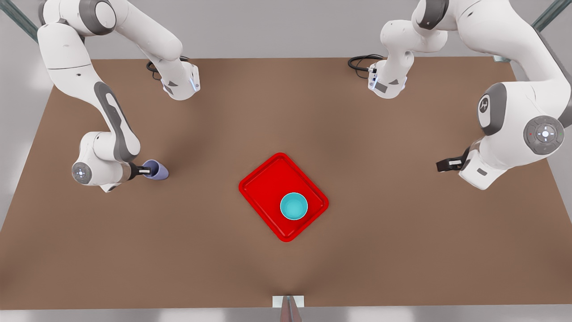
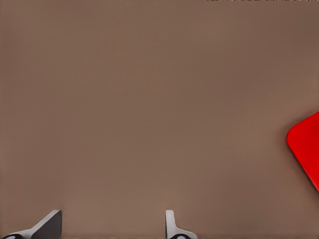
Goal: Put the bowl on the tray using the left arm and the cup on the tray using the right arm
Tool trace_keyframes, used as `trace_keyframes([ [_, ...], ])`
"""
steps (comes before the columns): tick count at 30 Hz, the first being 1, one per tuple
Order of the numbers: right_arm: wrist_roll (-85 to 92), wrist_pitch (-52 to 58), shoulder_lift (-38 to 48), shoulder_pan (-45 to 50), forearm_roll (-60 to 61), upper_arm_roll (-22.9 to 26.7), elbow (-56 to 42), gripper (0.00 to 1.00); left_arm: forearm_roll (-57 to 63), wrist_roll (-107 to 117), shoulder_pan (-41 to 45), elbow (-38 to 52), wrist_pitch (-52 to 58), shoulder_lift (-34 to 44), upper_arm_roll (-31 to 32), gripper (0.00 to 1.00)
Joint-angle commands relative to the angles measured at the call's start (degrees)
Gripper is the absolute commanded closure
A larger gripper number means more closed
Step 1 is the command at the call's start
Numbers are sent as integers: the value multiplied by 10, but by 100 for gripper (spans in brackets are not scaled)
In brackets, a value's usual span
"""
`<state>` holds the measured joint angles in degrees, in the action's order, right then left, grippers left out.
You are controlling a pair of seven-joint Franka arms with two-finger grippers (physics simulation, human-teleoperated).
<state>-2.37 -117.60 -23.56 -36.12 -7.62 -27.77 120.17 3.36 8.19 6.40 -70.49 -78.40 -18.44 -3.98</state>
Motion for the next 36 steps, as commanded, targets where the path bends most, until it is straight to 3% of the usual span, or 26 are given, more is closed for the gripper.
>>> trace_keyframes([
  [1,0,3,0,-1,0,0,-1,79,1,-1,-9,0,0,2,11,0],
  [5,-3,50,7,-4,8,-19,-22,79,1,1,-10,0,1,2,11,0],
  [8,-48,156,7,11,16,-77,-131,79,1,-3,-10,0,4,7,11,0],
  [11,-119,171,5,53,17,-120,-201,79,1,-3,-9,-48,-2,49,11,0],
  [16,-316,162,0,209,19,-120,-284,79,-1,-3,-8,-117,-37,96,11,0],
  [20,-457,153,-88,344,10,-113,-390,79,0,-4,-3,-115,-38,78,11,0],
  [21,-493,143,-113,380,9,-99,-417,79,1,-4,-3,-115,-46,72,11,0],
  [22,-509,140,-118,439,12,-53,-434,79,0,-4,-3,-115,-47,70,11,0],
  [25,-565,117,-128,479,11,-47,-435,79,0,-4,-3,-115,-48,67,11,0],
  [36,-563,38,-225,487,-18,-44,-422,79,0,-4,-3,-115,-47,62,11,0],
])
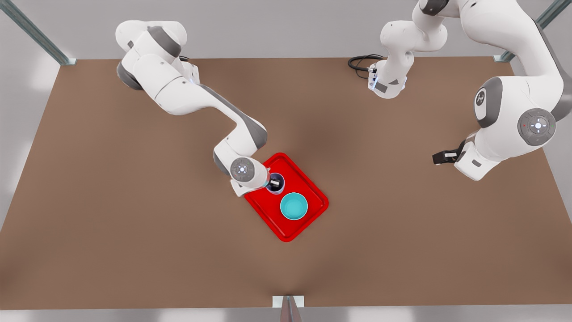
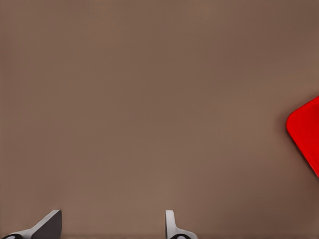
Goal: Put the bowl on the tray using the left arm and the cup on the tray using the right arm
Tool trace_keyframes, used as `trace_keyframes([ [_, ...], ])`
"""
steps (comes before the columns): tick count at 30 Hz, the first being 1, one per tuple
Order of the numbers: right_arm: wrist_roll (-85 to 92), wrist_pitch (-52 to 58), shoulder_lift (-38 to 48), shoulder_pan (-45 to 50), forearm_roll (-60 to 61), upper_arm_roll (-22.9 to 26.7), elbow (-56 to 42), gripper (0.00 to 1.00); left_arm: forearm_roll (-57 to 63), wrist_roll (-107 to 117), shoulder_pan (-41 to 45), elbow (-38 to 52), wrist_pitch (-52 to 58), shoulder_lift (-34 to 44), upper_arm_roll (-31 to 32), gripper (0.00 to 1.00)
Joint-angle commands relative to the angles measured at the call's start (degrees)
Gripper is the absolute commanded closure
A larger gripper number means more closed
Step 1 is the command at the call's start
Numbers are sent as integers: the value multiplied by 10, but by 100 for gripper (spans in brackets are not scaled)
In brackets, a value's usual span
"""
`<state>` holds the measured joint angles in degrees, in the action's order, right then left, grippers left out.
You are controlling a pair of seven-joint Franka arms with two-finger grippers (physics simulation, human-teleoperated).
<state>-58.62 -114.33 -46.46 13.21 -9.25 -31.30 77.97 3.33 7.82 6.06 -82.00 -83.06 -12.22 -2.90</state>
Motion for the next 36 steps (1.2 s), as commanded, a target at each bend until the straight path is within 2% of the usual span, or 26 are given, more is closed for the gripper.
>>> trace_keyframes([
  [1,-1,1,-1,4,-2,5,-1,79,0,0,0,0,0,0,0,0],
  [7,-2,-12,-21,12,-2,7,-1,79,0,0,0,0,0,-3,0,0],
  [8,-2,-12,-22,12,-2,7,-1,70,0,0,0,0,0,-3,0,0],
  [9,-2,-12,-22,12,-2,7,-1,16,0,-1,0,0,0,-3,0,0],
  [11,-2,-12,-22,12,-2,12,-1,7,0,-1,0,0,0,-3,0,0],
  [14,-3,-12,-22,12,-2,11,-3,5,0,-1,0,0,1,-4,0,0],
  [16,-4,-12,-22,12,-2,12,-3,0,0,-1,0,0,3,-4,0,0],
  [20,0,-10,-16,10,2,10,-12,0,0,1,0,0,4,-3,0,0],
  [22,2,-4,-12,8,3,4,-47,0,0,1,0,0,7,-3,0,0],
  [24,3,74,12,-5,3,1,-126,0,0,0,0,0,7,-3,0,0],
  [25,19,113,30,-45,5,-2,-155,0,0,-1,0,0,7,-3,0,0],
  [27,259,176,73,-203,0,-61,-153,0,1,-2,0,2,7,-3,0,0],
  [28,400,192,166,-206,6,16,-94,0,1,-2,0,2,7,-3,0,0],
  [29,467,187,251,-201,36,82,-21,0,1,-2,1,2,7,-3,0,0],
  [30,526,181,336,-157,80,186,53,0,1,-2,1,2,7,-3,0,0],
  [31,548,191,368,-157,81,203,66,0,1,-1,1,2,7,-3,0,0],
  [36,538,218,370,-165,88,202,61,0,1,-1,1,2,7,-3,0,0],
])
